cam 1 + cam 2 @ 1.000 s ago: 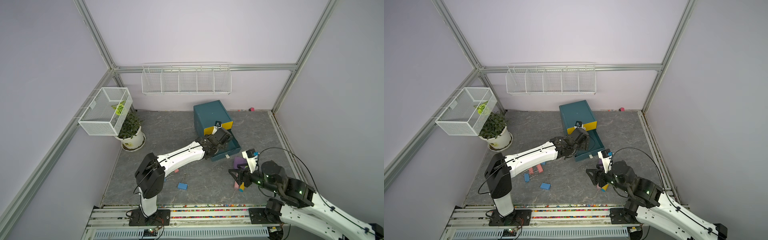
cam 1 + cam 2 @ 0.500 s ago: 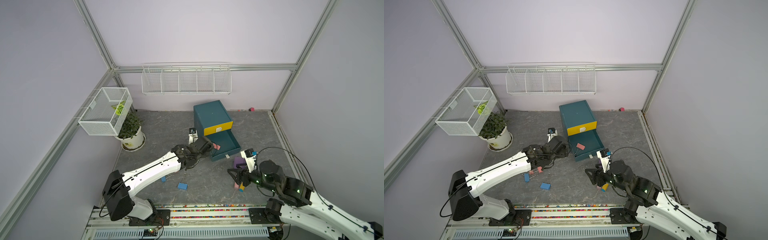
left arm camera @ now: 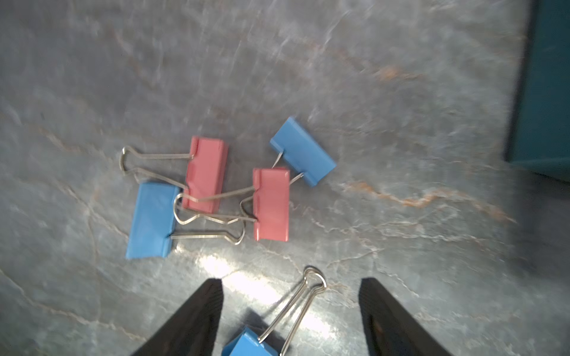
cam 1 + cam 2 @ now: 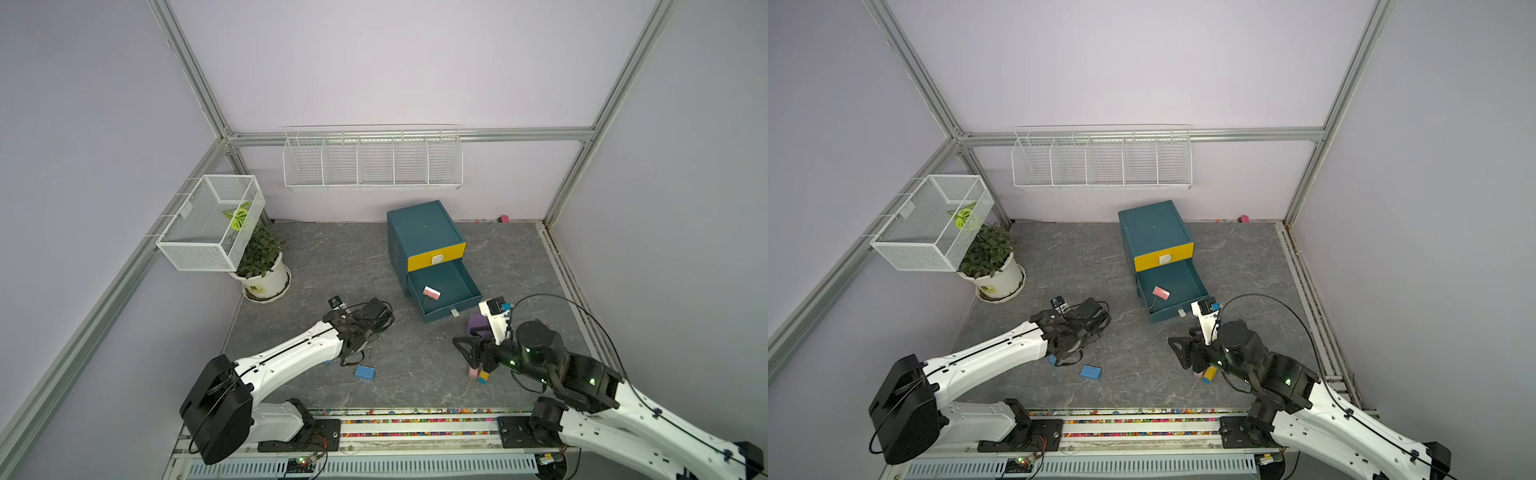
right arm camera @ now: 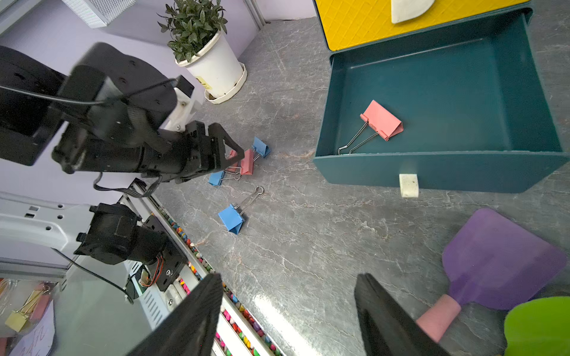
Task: Put the binder clips in the drawer according to color
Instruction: Pick up the binder clip at the center of the board.
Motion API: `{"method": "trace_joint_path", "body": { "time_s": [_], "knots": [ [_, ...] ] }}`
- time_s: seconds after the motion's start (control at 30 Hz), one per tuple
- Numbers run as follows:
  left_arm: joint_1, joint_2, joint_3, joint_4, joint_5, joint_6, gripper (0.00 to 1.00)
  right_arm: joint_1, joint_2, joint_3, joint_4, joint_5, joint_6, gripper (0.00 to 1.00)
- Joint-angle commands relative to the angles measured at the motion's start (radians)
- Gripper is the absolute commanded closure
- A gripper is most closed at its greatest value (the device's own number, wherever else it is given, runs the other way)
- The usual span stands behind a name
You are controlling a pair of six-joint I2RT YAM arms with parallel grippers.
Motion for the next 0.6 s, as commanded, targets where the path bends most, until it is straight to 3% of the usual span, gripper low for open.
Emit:
{"method": "trace_joint_path", "body": {
  "time_s": [0.0, 0.13, 0.57],
  "knots": [
    [0.010, 0.078, -0.009, 0.031, 0.055, -0.081, 0.28, 0.004, -0.003, -0.020, 0.028, -0.007, 0.008, 0.26],
    [0.026, 0.142, -0.027, 0.072, 0.077, -0.084, 0.31, 0.005, -0.006, -0.018, 0.024, -0.006, 0.008, 0.26],
    [0.048, 0.164, -0.083, 0.182, 0.029, -0.002, 0.36, 0.006, -0.011, -0.022, 0.029, 0.000, 0.014, 0.26]
  ]
}}
